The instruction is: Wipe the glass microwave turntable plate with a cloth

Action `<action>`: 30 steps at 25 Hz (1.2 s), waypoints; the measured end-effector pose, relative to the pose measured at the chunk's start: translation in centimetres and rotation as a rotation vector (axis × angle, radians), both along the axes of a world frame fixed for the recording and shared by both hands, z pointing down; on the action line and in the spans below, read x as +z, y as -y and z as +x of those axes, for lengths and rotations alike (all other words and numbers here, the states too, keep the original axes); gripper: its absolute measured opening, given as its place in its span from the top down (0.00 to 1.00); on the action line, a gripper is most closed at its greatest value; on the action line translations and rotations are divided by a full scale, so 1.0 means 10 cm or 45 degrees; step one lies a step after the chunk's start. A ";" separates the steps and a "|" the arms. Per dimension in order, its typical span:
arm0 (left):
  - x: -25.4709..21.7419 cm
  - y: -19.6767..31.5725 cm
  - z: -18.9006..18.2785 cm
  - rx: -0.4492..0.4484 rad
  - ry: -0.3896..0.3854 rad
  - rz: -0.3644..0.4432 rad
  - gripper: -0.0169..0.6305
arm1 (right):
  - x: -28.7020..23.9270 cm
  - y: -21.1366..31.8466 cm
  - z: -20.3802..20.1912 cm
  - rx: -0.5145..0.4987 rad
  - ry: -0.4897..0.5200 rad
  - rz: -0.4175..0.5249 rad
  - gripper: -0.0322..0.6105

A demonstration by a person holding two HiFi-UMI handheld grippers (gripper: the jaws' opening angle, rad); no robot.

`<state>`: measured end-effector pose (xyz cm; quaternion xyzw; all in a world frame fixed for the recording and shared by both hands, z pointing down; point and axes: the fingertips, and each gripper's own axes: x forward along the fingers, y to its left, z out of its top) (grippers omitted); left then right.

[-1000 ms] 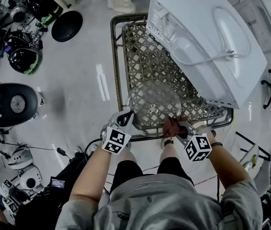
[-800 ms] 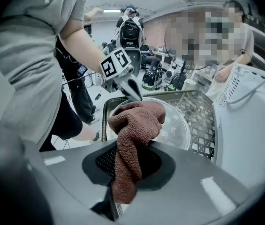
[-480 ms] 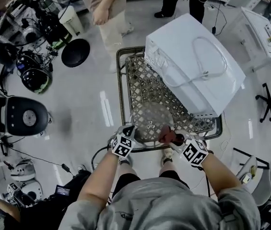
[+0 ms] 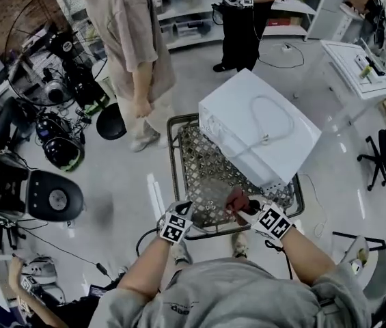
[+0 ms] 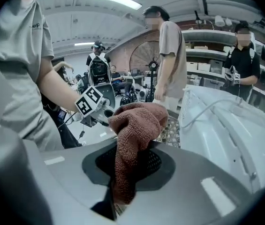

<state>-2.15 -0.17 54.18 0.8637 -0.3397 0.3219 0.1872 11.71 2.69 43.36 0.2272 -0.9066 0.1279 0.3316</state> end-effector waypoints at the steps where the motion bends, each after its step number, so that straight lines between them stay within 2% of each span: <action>1: -0.16 0.05 -0.03 -0.020 -0.030 0.022 0.98 | -0.09 0.06 0.01 0.016 0.016 0.009 0.84; 11: -1.83 0.45 -0.36 -0.196 -0.386 0.294 0.98 | -1.05 0.66 -0.01 0.164 0.231 0.158 0.84; 17: -2.46 0.48 -0.49 -0.277 -0.558 0.387 0.98 | -1.49 0.85 -0.04 0.201 0.332 0.239 0.84; 21: -2.68 0.53 -0.58 -0.308 -0.612 0.418 0.98 | -1.68 0.94 -0.10 0.205 0.366 0.280 0.84; 30: -2.93 0.45 -0.63 -0.327 -0.651 0.458 0.98 | -1.92 0.97 -0.13 0.196 0.388 0.323 0.84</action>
